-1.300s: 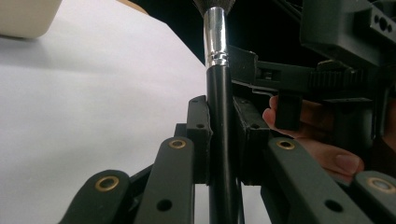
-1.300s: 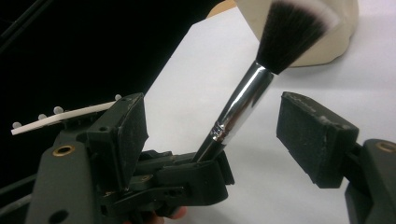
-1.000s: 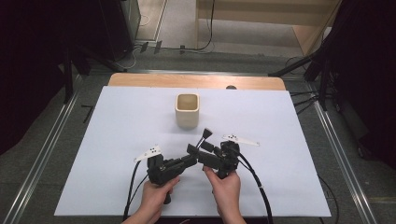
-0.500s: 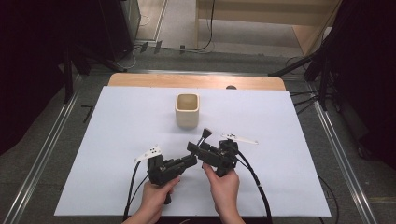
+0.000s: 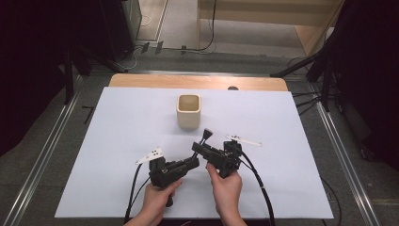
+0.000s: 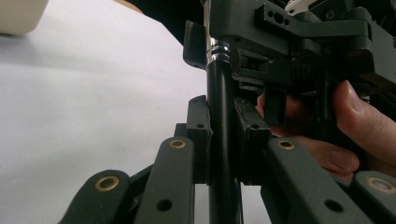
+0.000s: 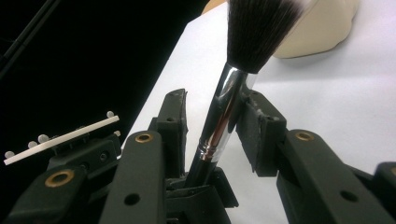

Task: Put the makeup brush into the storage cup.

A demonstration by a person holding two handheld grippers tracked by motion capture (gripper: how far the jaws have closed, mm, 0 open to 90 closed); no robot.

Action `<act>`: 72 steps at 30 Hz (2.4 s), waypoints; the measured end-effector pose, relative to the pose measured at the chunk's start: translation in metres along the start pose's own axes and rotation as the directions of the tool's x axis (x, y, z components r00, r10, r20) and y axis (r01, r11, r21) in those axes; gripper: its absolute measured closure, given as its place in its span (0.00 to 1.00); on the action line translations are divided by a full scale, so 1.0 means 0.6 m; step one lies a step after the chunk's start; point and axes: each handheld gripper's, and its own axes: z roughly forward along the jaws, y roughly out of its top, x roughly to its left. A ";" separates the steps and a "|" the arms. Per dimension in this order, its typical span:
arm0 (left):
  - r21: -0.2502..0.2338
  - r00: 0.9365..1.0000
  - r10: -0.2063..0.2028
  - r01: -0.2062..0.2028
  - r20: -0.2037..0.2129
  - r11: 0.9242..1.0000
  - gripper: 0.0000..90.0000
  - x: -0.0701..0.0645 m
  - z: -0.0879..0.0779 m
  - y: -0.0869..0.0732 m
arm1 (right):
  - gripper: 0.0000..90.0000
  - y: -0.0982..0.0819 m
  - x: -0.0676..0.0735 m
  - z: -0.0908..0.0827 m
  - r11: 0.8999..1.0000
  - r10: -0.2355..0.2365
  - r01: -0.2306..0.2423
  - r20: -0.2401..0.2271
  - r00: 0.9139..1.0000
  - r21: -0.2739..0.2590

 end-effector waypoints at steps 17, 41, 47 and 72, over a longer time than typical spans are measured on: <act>0.007 1.000 0.011 -0.011 0.005 1.000 0.87 -0.001 0.000 0.001 | 0.84 0.000 -0.007 -0.006 0.999 0.052 -0.053 -0.033 0.998 -0.002; 0.125 0.999 0.049 -0.048 -0.001 0.991 0.53 -0.010 0.003 0.028 | 0.87 0.013 -0.010 -0.011 0.999 0.009 -0.008 -0.028 1.000 0.035; 0.188 0.995 0.099 -0.094 -0.018 0.978 0.46 -0.018 0.006 0.035 | 0.87 0.024 -0.008 -0.012 0.996 -0.036 0.037 -0.014 0.999 0.084; 0.355 0.983 0.185 -0.172 -0.001 0.919 0.39 -0.024 0.010 0.062 | 0.87 0.050 -0.007 -0.023 0.947 -0.221 0.228 -0.058 0.974 0.224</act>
